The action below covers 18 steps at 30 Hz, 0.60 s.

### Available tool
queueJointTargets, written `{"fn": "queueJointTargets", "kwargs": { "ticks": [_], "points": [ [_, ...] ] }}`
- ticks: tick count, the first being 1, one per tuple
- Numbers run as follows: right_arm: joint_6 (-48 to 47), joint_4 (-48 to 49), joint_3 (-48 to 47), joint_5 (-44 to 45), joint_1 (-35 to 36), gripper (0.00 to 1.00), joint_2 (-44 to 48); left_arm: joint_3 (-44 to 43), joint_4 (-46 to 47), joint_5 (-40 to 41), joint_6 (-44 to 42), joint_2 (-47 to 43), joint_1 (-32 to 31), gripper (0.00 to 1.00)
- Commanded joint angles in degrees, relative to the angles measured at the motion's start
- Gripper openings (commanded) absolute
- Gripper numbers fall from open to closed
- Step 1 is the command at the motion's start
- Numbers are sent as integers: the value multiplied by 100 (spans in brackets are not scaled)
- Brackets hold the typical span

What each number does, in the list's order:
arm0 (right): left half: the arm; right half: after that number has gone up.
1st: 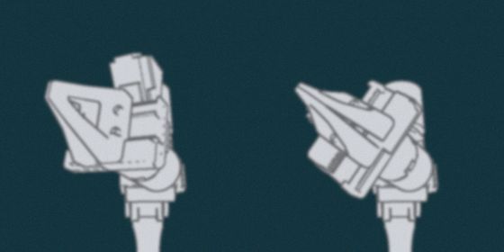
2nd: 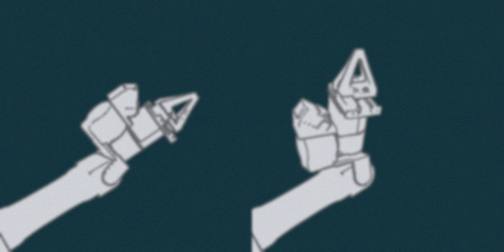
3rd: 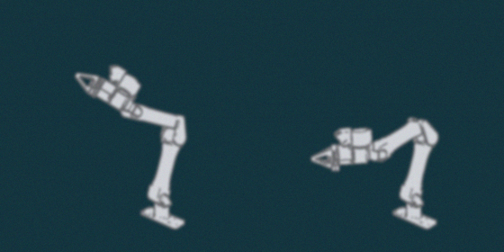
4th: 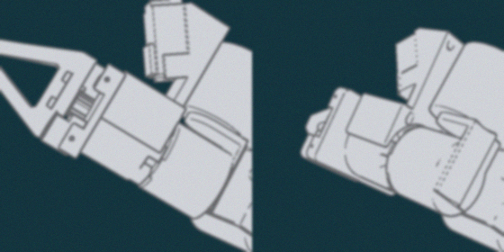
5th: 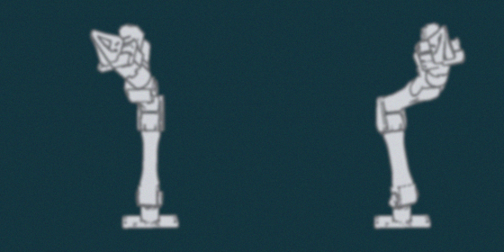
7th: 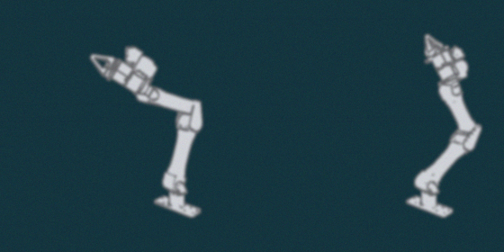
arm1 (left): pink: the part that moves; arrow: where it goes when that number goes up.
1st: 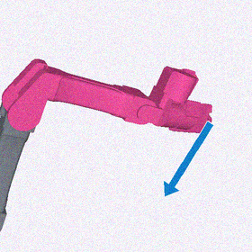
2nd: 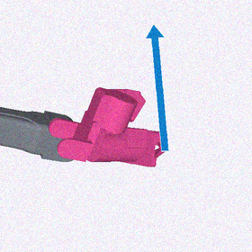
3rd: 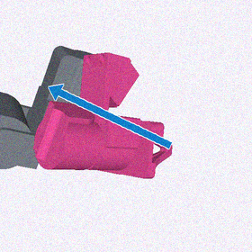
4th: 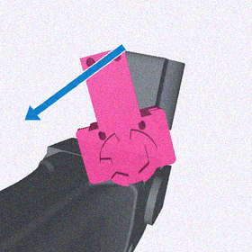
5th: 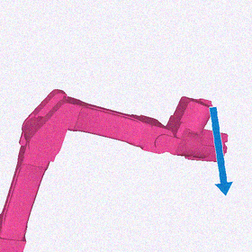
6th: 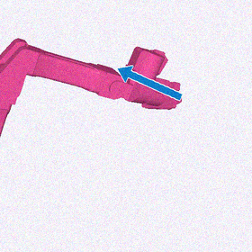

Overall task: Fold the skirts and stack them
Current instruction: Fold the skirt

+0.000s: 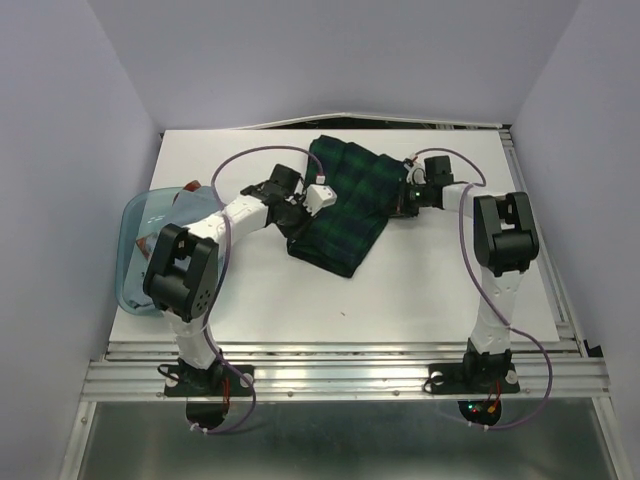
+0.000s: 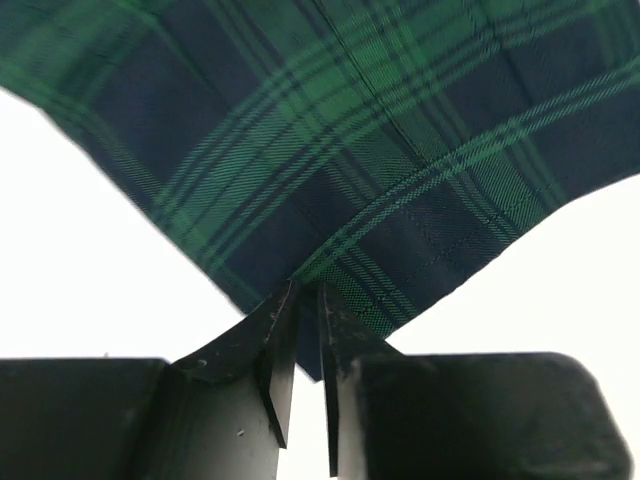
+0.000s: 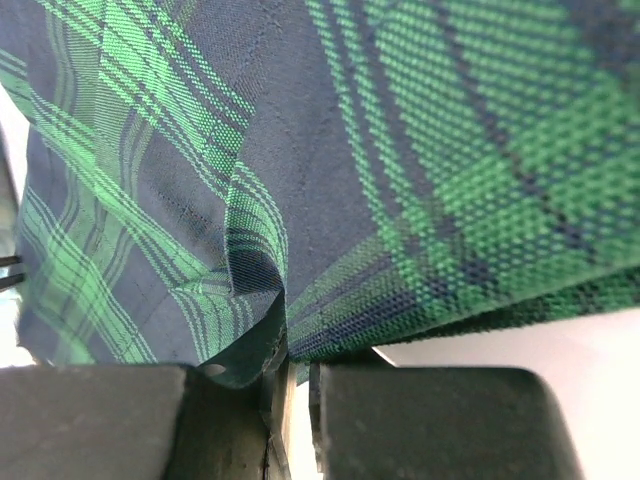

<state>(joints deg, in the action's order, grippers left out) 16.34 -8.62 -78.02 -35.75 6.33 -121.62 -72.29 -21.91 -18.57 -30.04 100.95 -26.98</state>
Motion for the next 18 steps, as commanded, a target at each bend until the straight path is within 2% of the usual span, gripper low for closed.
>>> {"fn": "queueJointTargets", "kwargs": {
  "ticks": [1,3,5,6,9,12,16,18],
  "points": [
    [-869,-1000,-380,595,-53,6,-353,258,-15,-85,-186,398,-210,23],
    [-904,-1176,-529,648,-53,16,-388,382,72,-103,-177,478,-455,22],
    [-939,-1535,-714,858,-114,49,-319,566,213,2,-116,522,-710,22],
    [-966,-1650,-758,911,-114,49,-266,602,231,11,-98,540,-755,22],
    [-1027,-2072,-847,1218,-176,59,50,637,275,-85,51,567,-817,22],
    [-1150,-2538,-899,1360,-237,60,436,637,223,-243,183,496,-826,22],
    [-959,-2680,-882,843,-237,59,973,664,196,-524,376,347,-879,23],
    [-747,-2653,-943,202,-237,59,1079,681,205,-665,473,198,-905,27]
  ]
}}
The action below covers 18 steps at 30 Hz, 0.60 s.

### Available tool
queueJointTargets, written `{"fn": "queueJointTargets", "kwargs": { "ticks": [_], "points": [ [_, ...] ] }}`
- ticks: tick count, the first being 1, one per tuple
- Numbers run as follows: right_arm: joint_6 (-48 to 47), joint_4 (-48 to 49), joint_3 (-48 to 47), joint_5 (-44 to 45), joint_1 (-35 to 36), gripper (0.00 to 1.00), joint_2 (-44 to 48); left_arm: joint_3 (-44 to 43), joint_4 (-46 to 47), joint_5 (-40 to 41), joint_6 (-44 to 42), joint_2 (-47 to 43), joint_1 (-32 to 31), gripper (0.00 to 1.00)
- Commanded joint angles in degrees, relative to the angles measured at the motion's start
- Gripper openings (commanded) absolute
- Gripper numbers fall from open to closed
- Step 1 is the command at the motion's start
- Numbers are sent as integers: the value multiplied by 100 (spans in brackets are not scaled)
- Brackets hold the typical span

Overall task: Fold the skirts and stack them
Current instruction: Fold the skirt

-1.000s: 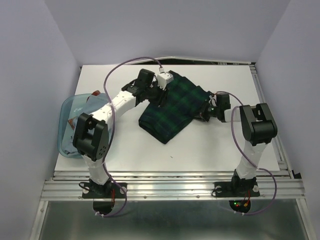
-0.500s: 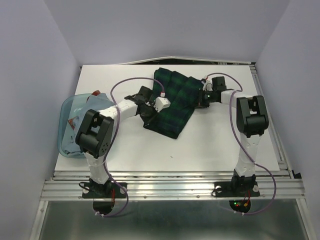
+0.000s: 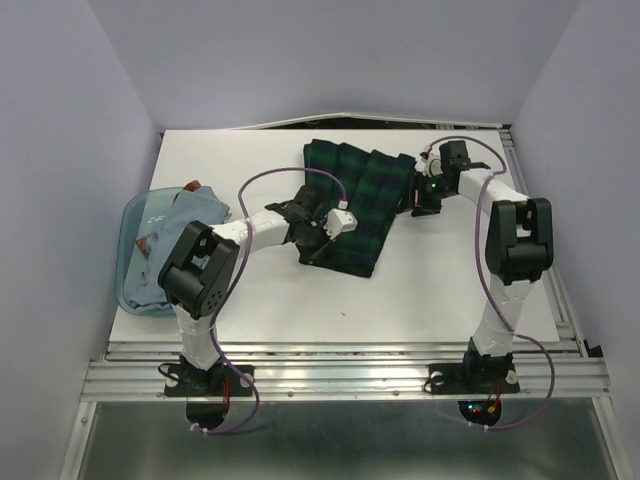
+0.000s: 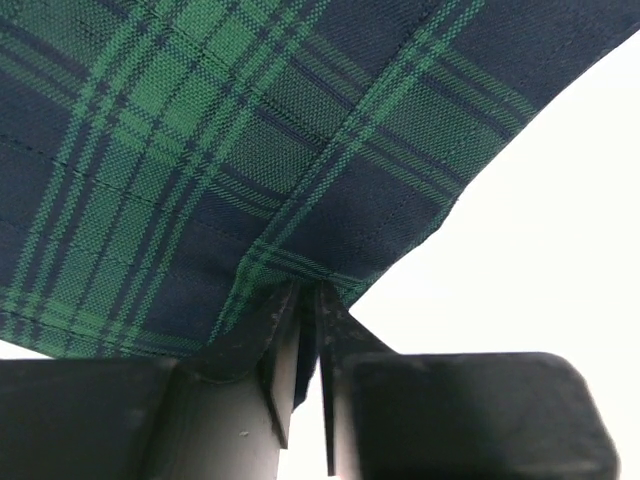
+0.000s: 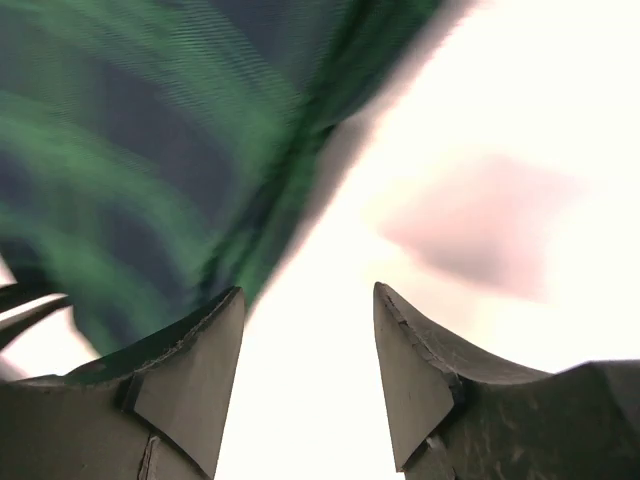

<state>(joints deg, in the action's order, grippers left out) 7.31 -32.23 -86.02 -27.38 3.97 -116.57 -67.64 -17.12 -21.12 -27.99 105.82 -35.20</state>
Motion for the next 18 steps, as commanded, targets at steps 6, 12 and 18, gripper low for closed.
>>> {"fn": "queueJointTargets", "kwargs": {
  "ticks": [6,12,18],
  "points": [
    [903,752,85,-1042,551,59,847,699,611,-578,443,-1657,-83,49],
    [931,1236,261,-1472,1509,58,592,1042,571,19,-801,-2969,-66,89],
    [649,1254,164,-1455,1950,56,-83,1673,332,714,-3035,-3559,145,98]
  ]
}}
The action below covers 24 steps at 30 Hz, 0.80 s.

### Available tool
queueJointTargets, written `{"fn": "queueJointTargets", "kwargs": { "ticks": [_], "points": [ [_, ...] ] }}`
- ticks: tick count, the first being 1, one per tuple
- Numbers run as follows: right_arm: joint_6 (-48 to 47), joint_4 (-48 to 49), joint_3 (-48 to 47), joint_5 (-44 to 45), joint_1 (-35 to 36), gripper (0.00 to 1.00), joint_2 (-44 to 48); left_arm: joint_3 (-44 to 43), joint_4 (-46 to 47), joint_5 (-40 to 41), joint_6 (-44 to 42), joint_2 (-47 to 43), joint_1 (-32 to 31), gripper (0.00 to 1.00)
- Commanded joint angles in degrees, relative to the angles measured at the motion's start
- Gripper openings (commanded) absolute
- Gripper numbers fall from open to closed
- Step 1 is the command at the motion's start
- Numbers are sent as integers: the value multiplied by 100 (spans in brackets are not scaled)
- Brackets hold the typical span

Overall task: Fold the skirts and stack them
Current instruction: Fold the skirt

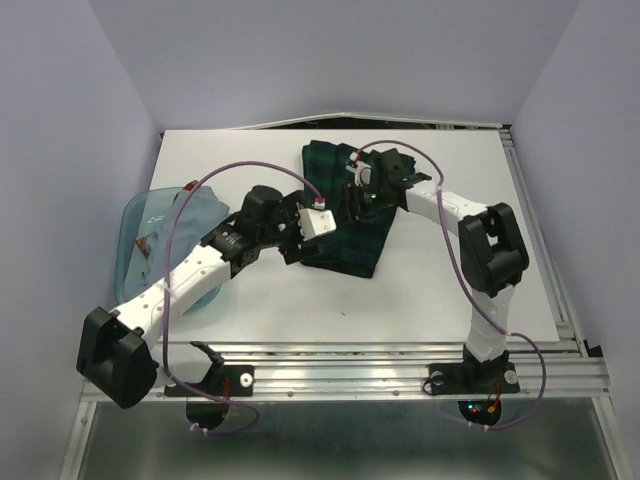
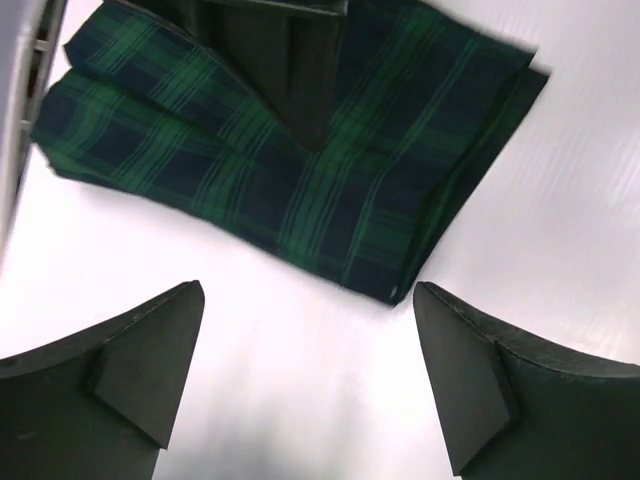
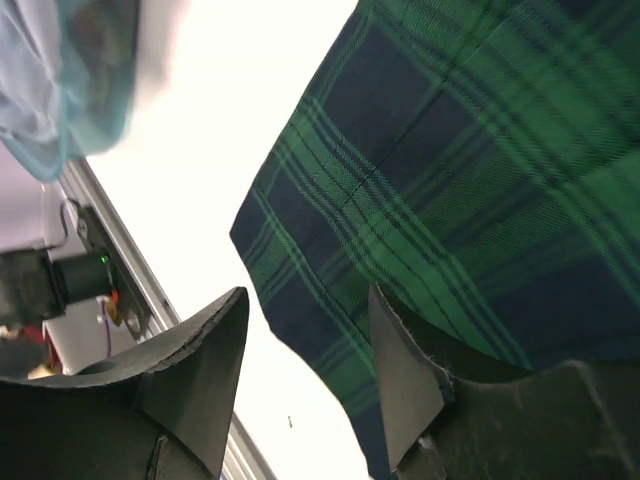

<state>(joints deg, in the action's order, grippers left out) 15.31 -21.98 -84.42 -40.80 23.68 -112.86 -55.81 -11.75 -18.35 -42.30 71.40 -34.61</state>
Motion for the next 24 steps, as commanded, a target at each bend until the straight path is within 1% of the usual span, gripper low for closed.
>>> {"fn": "queueJointTargets", "kwargs": {
  "ticks": [1,2,4,5,6,7,10,11,14,19,24],
  "points": [
    [-238,220,5,-95,-22,55,-578,692,-31,611,-1814,-187,86,99],
    [-291,220,5,-52,-22,54,-684,1112,441,674,-2191,-335,86,99],
    [-414,194,22,106,-22,52,-1008,1562,1022,876,-2562,-442,77,99],
    [-519,176,31,220,-22,51,-1106,1982,1695,929,-2703,-477,77,99],
    [-564,159,57,256,-22,51,-1194,2169,2007,982,-3035,-469,77,99],
    [-590,133,66,317,-22,50,-1343,2554,2723,1078,-3169,-408,69,99],
    [-591,150,137,344,-22,49,-1537,3005,3721,1141,-3582,-171,68,99],
    [-591,141,145,344,-22,49,-1564,3189,4237,1132,-3653,13,68,99],
    [-582,141,154,344,-22,48,-1643,3540,5187,992,-3986,382,68,99],
    [-503,106,102,257,-22,47,-1792,3621,5543,702,-4110,884,25,99],
    [-345,62,-4,55,-22,46,-1985,3657,5789,324,-4242,1271,-221,99]
  ]
}}
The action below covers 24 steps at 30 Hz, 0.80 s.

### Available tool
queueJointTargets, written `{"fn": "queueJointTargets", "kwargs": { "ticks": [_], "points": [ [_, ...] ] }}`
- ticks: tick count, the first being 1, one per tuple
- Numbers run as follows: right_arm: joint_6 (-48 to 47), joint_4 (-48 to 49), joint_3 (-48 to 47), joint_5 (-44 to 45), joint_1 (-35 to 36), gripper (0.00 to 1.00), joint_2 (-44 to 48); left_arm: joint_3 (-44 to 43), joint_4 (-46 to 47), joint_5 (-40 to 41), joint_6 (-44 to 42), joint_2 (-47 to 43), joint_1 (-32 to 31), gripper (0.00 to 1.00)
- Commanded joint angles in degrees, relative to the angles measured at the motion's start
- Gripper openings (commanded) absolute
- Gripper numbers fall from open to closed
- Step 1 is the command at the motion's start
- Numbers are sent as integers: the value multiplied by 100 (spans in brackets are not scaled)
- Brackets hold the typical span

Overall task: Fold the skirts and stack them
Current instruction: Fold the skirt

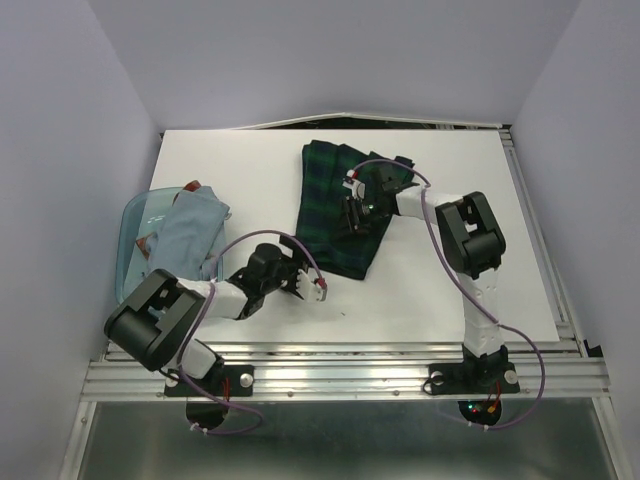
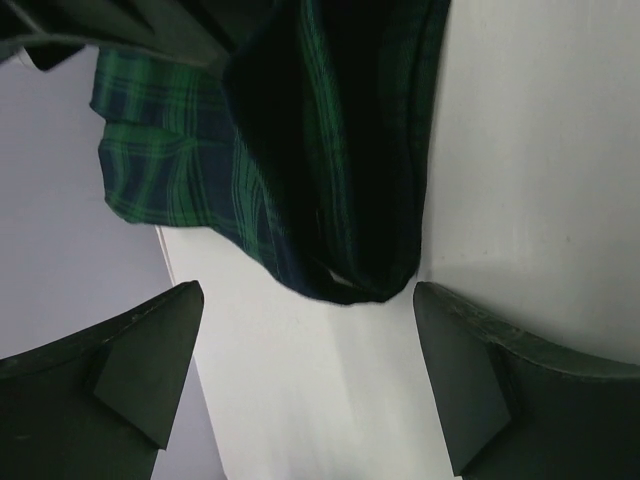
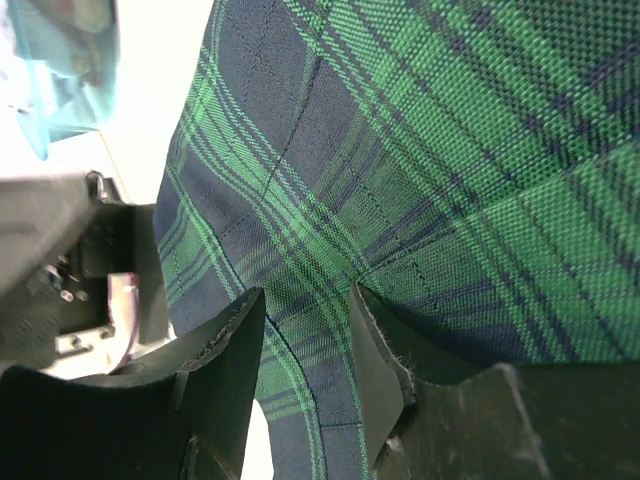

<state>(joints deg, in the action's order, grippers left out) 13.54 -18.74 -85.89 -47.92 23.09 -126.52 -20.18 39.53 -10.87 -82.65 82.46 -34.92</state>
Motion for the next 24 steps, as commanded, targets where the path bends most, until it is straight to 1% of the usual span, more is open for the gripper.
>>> {"fn": "queueJointTargets", "kwargs": {
  "ticks": [1,5,7,8,11,18,22,23,24],
  "points": [
    [-133,-253,108,732,-15,46,-654,59,688,-442,-129,235,-234,99],
    [-53,-244,90,583,-67,45,-786,-274,714,-477,161,630,-410,99],
    [-27,-244,98,538,-68,45,-804,-424,723,-319,320,797,-507,99],
    [-27,-244,98,503,-68,45,-830,-573,732,-101,494,938,-551,99],
    [-1,-235,98,459,-68,45,-874,-837,645,111,776,1079,-595,99],
    [26,-244,72,406,-68,44,-936,-978,328,77,733,1106,-595,98],
    [43,-235,98,389,-68,44,-910,-1119,100,-89,855,1010,-604,91],
    [43,-244,107,380,-68,44,-910,-1171,3,-134,891,975,-604,86],
    [43,-235,116,371,-68,44,-918,-1311,-241,-160,935,957,-630,83]
  ]
}}
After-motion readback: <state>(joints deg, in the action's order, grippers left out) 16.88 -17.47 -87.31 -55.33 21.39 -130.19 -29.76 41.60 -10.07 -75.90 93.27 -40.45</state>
